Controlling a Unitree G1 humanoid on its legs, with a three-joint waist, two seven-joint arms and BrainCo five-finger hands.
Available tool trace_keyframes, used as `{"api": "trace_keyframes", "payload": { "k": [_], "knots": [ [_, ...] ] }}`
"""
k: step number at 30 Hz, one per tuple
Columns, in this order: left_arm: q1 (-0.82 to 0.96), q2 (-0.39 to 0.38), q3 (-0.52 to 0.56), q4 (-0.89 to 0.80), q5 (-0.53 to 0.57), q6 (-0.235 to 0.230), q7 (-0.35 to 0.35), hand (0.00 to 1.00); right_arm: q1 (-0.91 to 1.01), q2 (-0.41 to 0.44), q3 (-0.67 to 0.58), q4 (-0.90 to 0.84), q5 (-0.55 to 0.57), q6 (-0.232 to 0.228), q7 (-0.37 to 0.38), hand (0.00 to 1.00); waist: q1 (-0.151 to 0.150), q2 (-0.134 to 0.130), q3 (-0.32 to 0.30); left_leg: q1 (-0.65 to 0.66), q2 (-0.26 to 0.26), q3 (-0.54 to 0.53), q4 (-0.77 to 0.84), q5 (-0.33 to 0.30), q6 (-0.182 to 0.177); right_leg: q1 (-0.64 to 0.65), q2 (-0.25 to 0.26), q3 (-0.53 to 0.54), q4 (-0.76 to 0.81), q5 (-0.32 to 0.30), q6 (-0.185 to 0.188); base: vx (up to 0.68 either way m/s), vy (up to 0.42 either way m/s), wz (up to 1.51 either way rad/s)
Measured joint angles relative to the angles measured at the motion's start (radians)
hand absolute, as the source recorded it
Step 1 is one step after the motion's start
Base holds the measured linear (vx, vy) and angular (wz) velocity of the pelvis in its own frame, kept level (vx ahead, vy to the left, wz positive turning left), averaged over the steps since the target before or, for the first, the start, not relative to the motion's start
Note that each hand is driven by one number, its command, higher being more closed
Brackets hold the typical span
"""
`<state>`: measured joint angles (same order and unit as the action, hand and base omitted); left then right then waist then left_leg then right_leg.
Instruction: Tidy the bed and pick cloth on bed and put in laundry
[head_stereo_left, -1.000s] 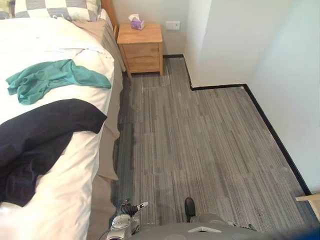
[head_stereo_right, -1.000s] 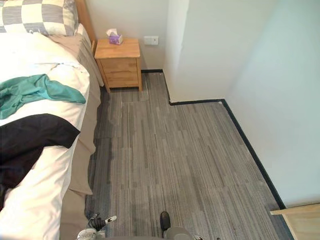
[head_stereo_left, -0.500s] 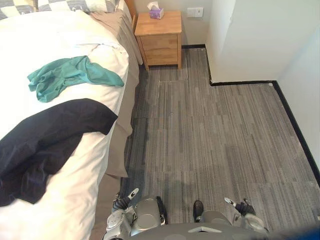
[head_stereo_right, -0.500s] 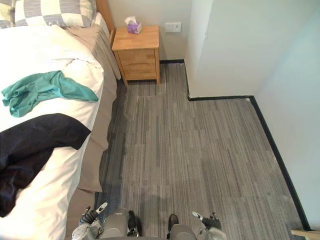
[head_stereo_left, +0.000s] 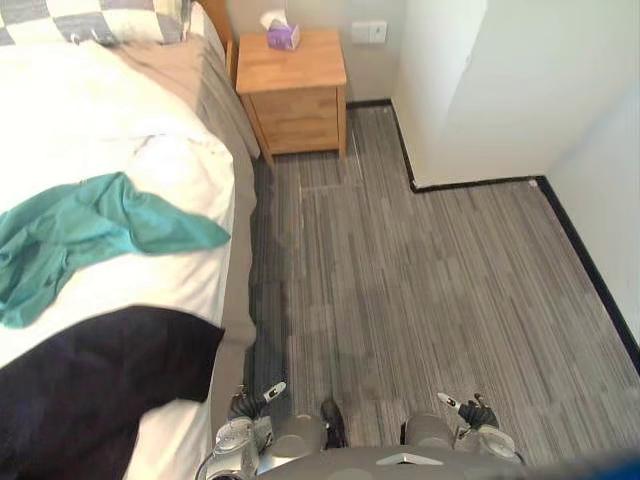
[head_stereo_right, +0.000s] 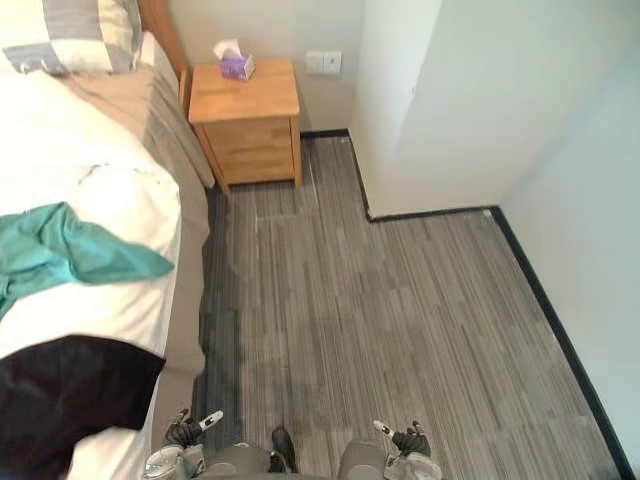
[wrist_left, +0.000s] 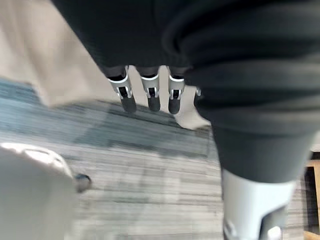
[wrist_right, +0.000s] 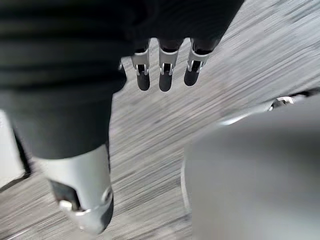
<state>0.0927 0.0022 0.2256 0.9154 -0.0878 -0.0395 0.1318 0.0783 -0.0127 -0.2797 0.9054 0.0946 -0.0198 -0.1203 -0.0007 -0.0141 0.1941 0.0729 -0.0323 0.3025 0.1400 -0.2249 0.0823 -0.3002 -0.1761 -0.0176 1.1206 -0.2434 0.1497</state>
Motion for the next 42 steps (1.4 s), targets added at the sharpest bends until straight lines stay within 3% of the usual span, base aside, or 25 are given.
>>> {"api": "trace_keyframes", "payload": {
  "k": [2,5,6,7,9,11,13,14,16,17,19,21,25,28,29,30,31,33,34,35,36,37,38,40,42],
  "knots": [
    [-0.007,-0.01,0.001,0.003,-0.003,0.005,0.002,0.0,-0.01,-0.008,-0.019,-0.008,0.001,-0.009,0.0,0.0,-0.004,0.024,0.022,0.076,0.033,-0.037,-0.008,0.0,0.0,-0.042,0.016,-0.075,-0.039,-0.046,-0.075,0.43,-0.139,0.22],
    [-0.018,-0.018,0.012,0.01,-0.011,0.001,0.007,0.0,-0.01,-0.008,-0.025,-0.023,0.0,-0.01,-0.003,0.0,-0.006,0.025,0.033,0.135,0.081,-0.059,0.034,0.0,-0.001,-0.116,0.043,-0.15,-0.246,-0.065,-0.106,0.5,-0.261,0.42],
    [-0.024,-0.023,0.012,0.012,-0.011,-0.002,0.007,0.0,-0.009,-0.009,-0.022,-0.024,0.0,-0.01,-0.005,0.0,-0.014,0.023,0.033,0.147,0.107,-0.079,0.049,-0.013,-0.035,-0.144,0.065,-0.152,-0.415,-0.029,-0.114,0.66,-0.449,0.8],
    [-0.026,-0.022,0.013,0.009,-0.01,-0.011,0.007,0.0,0.002,-0.008,-0.016,-0.019,-0.001,-0.009,-0.01,0.0,-0.016,0.006,0.028,0.164,0.117,-0.103,0.059,-0.038,-0.099,-0.139,0.075,-0.122,-0.675,0.122,-0.136,0.45,-0.322,0.69],
    [-0.059,-0.038,0.014,0.032,-0.01,-0.015,0.004,0.0,-0.046,-0.038,-0.021,0.018,-0.002,-0.009,-0.014,0.0,-0.007,0.043,0.049,0.144,0.171,-0.143,0.047,-0.061,-0.155,-0.117,0.117,-0.165,-0.693,0.152,-0.187,0.5,-0.335,0.3],
    [-0.084,-0.039,0.013,0.042,-0.01,-0.017,0.006,0.0,-0.077,-0.034,-0.023,0.053,-0.002,-0.007,-0.019,0.0,-0.012,0.023,0.075,0.135,0.137,-0.189,-0.038,-0.057,-0.162,-0.1,0.104,-0.134,-0.687,0.137,-0.211,0.38,-0.297,0.34],
    [-0.083,-0.037,0.027,0.05,-0.009,-0.019,0.008,0.0,-0.072,-0.029,-0.016,0.064,-0.002,-0.003,-0.019,0.0,-0.012,0.024,0.075,0.136,0.134,-0.194,-0.087,0.012,-0.168,-0.044,0.104,-0.141,-0.685,0.118,-0.218,0.27,-0.215,0.34],
    [-0.079,-0.044,0.057,0.047,-0.009,-0.022,0.008,0.0,-0.063,-0.027,-0.007,0.06,-0.003,-0.005,-0.018,0.0,-0.012,0.027,0.075,0.113,0.144,-0.181,-0.039,0.109,-0.174,0.005,0.11,-0.154,-0.681,0.081,-0.21,0.24,-0.19,0.31],
    [-0.074,-0.051,0.113,0.043,-0.009,-0.027,0.009,0.0,-0.044,-0.015,0.0,0.049,-0.002,-0.007,-0.018,0.0,-0.006,0.009,0.068,0.063,0.156,-0.186,0.148,0.074,-0.189,0.068,0.105,-0.16,-0.7,0.001,-0.188,0.22,-0.179,0.36],
    [-0.073,-0.055,0.154,0.021,-0.009,-0.028,0.008,0.0,-0.035,-0.006,0.014,0.027,-0.003,-0.007,-0.017,0.0,-0.011,0.007,0.069,-0.049,0.176,-0.208,0.404,0.079,-0.184,0.099,0.112,-0.174,-0.708,-0.014,-0.194,0.15,-0.157,0.19],
    [-0.056,-0.058,0.179,0.009,-0.01,-0.026,0.01,0.0,-0.023,0.0,0.027,0.007,-0.003,-0.008,-0.017,0.0,0.015,0.033,0.076,-0.203,0.259,-0.223,0.762,0.197,-0.195,0.171,0.159,-0.178,-0.735,-0.039,-0.222,0.19,-0.111,-0.25],
    [-0.036,-0.054,0.188,-0.008,-0.033,-0.022,0.009,0.0,-0.012,-0.001,0.035,0.006,-0.002,-0.004,-0.02,0.0,0.021,0.037,0.077,-0.277,0.281,-0.197,0.883,0.108,-0.185,0.235,0.169,-0.156,-0.74,-0.083,-0.234,0.32,-0.032,-0.27],
    [-0.034,-0.07,0.186,-0.031,-0.057,-0.026,0.006,0.0,-0.001,0.001,0.033,0.005,-0.002,0.012,-0.02,0.0,0.041,0.03,0.078,-0.352,0.239,-0.068,0.723,-0.008,-0.181,0.351,0.119,-0.116,-0.809,-0.113,-0.198,0.35,0.066,-0.26],
    [-0.035,-0.072,0.183,-0.033,-0.055,-0.029,0.005,0.0,0.008,0.011,-0.004,0.011,-0.002,0.014,-0.021,0.0,0.05,0.022,0.076,-0.37,0.18,0.04,0.411,0.016,-0.164,0.42,0.064,-0.102,-0.848,-0.132,-0.146,0.5,0.188,-0.2],
    [-0.034,-0.073,0.176,-0.029,-0.057,-0.029,0.005,0.0,0.013,0.01,-0.023,0.026,-0.004,0.014,-0.021,0.0,0.055,0.032,0.068,-0.362,0.159,0.103,0.236,0.15,-0.049,0.467,0.053,-0.098,-0.883,-0.149,-0.116,0.53,0.214,-0.09],
    [-0.035,-0.07,0.175,-0.027,-0.054,-0.029,0.005,0.0,0.01,0.007,-0.027,0.031,-0.005,0.015,-0.021,0.0,0.057,0.025,0.063,-0.351,0.146,0.113,0.226,0.145,-0.027,0.474,0.049,-0.094,-0.889,-0.151,-0.108,0.57,0.212,0.06],
    [-0.038,-0.048,0.161,-0.025,-0.045,-0.026,0.005,0.0,0.001,0.026,-0.026,0.05,-0.008,0.019,-0.018,0.0,0.05,-0.008,0.043,-0.326,0.105,0.134,0.189,0.148,-0.018,0.486,0.02,-0.078,-0.928,-0.115,-0.11,0.47,0.136,0.27],
    [-0.037,-0.026,0.132,-0.011,-0.041,-0.023,0.0,0.0,-0.004,0.037,-0.041,0.065,-0.023,0.02,-0.018,0.0,0.045,-0.008,0.038,-0.341,0.149,0.191,0.279,0.124,0.018,0.536,0.034,-0.043,-1.0,0.013,-0.107,0.61,0.191,0.12],
    [-0.036,-0.021,0.156,-0.01,-0.052,-0.027,-0.003,0.0,-0.01,0.044,-0.067,0.076,-0.032,0.026,-0.018,0.0,0.066,-0.005,0.042,-0.366,0.193,0.238,0.405,0.088,0.009,0.575,0.045,-0.008,-1.011,0.093,-0.095,0.44,0.221,-0.08],
    [-0.029,-0.012,0.154,0.003,-0.041,-0.024,-0.002,0.0,0.006,0.04,-0.075,0.083,-0.04,0.029,-0.018,0.0,0.066,-0.023,0.004,-0.353,0.133,0.229,0.294,0.087,-0.022,0.568,0.025,0.009,-0.982,0.101,-0.082,0.37,0.246,-0.12],
    [-0.004,-0.017,0.134,0.014,-0.04,-0.02,-0.004,0.0,0.034,0.015,-0.078,0.092,-0.043,0.028,-0.014,0.0,0.055,-0.001,-0.04,-0.312,0.114,0.21,0.156,0.096,0.05,0.544,0.045,0.015,-0.897,0.096,-0.074,0.36,0.275,0.18],
    [0.001,-0.016,0.131,0.023,-0.045,-0.018,-0.007,0.0,0.03,0.01,-0.08,0.105,-0.045,0.03,-0.014,0.0,0.05,-0.016,-0.047,-0.297,0.085,0.213,0.152,0.089,0.034,0.535,0.019,0.019,-0.831,0.078,-0.046,0.4,0.219,0.34],
    [0.006,0.006,0.13,0.031,-0.041,-0.014,-0.005,0.0,0.025,0.004,-0.082,0.124,-0.069,0.033,-0.008,0.0,0.041,-0.04,-0.057,-0.253,0.034,0.193,0.106,0.063,0.019,0.469,-0.01,0.036,-0.653,0.102,0.094,0.51,0.211,0.95],
    [0.008,0.016,0.121,0.064,-0.029,-0.003,-0.003,0.0,0.019,-0.009,-0.103,0.142,-0.104,0.036,0.004,0.0,0.002,-0.024,-0.045,-0.141,-0.018,0.086,0.06,0.041,0.028,0.302,-0.005,0.024,-0.203,0.154,0.113,0.64,0.134,1.35],
    [0.013,0.027,0.108,0.083,-0.022,0.002,-0.002,0.0,0.021,-0.024,-0.101,0.14,-0.12,0.036,0.005,0.0,0.004,0.002,-0.034,-0.04,-0.026,0.038,0.015,0.04,0.031,0.226,-0.042,-0.063,-0.08,0.097,0.09,0.52,-0.011,1.02]
  ]
}}
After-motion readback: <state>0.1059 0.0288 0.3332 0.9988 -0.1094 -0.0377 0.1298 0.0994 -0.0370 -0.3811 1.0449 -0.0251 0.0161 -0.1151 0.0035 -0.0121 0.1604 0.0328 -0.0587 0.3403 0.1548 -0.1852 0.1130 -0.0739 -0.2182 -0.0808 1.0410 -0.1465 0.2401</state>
